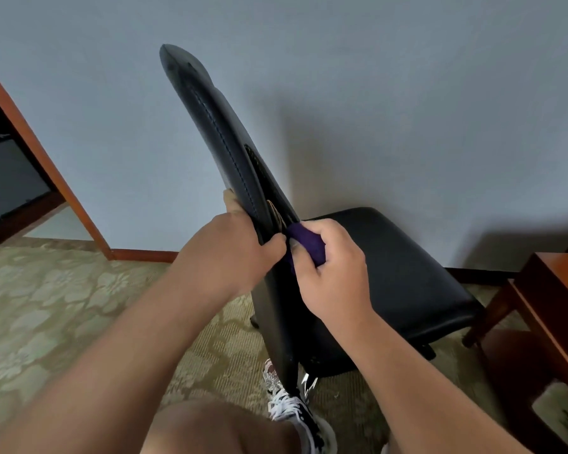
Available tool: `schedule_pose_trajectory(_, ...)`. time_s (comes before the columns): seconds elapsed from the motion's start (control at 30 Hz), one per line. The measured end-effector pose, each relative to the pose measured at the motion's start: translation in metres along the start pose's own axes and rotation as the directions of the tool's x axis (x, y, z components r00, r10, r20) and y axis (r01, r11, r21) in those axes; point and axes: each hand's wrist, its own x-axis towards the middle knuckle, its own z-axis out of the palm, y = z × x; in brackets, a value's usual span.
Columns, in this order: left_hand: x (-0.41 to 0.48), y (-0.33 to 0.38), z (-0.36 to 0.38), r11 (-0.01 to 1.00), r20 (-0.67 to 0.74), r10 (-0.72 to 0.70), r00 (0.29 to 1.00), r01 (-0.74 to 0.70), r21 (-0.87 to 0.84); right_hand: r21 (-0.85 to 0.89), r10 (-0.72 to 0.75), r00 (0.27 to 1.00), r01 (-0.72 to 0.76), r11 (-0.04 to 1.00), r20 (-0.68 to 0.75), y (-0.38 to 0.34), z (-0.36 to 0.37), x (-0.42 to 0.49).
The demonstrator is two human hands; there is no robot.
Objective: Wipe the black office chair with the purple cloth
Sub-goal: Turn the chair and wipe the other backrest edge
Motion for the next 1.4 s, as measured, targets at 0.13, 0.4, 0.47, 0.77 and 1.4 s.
schedule_pose_trajectory(0.13, 0.004, -0.008, -0.001, 0.999, 0.01, 0.027, 1.0, -0.028, 0.03, 0.009, -0.01, 1.0, 0.01, 1.0, 0.008, 0.004, 0.005, -0.001)
schedule_pose_trajectory(0.4, 0.014, -0.02, -0.011, 1.0, 0.065, -0.019, 0.998, 0.019, 0.014, 0.08, 0.006, 0.996, 0.001, 0.997, -0.084, 0.004, 0.03, -0.005)
schedule_pose_trajectory(0.47, 0.017, -0.024, -0.015, 1.0, 0.085, -0.022, 0.996, 0.023, -0.011, 0.059, 0.006, 0.998, -0.002, 0.998, -0.065, -0.001, 0.033, -0.003)
schedule_pose_trajectory(0.77, 0.021, -0.03, -0.019, 0.988, 0.198, -0.004, 0.98, 0.034, -0.152, -0.061, -0.182, 0.982, 0.186, 0.981, 0.053, -0.027, 0.028, 0.034)
schedule_pose_trajectory(1.4, 0.018, -0.022, -0.018, 0.992, 0.227, -0.092, 0.97, 0.109, -0.062, -0.04, 0.025, 0.987, -0.019, 0.999, 0.157, -0.008, 0.013, 0.015)
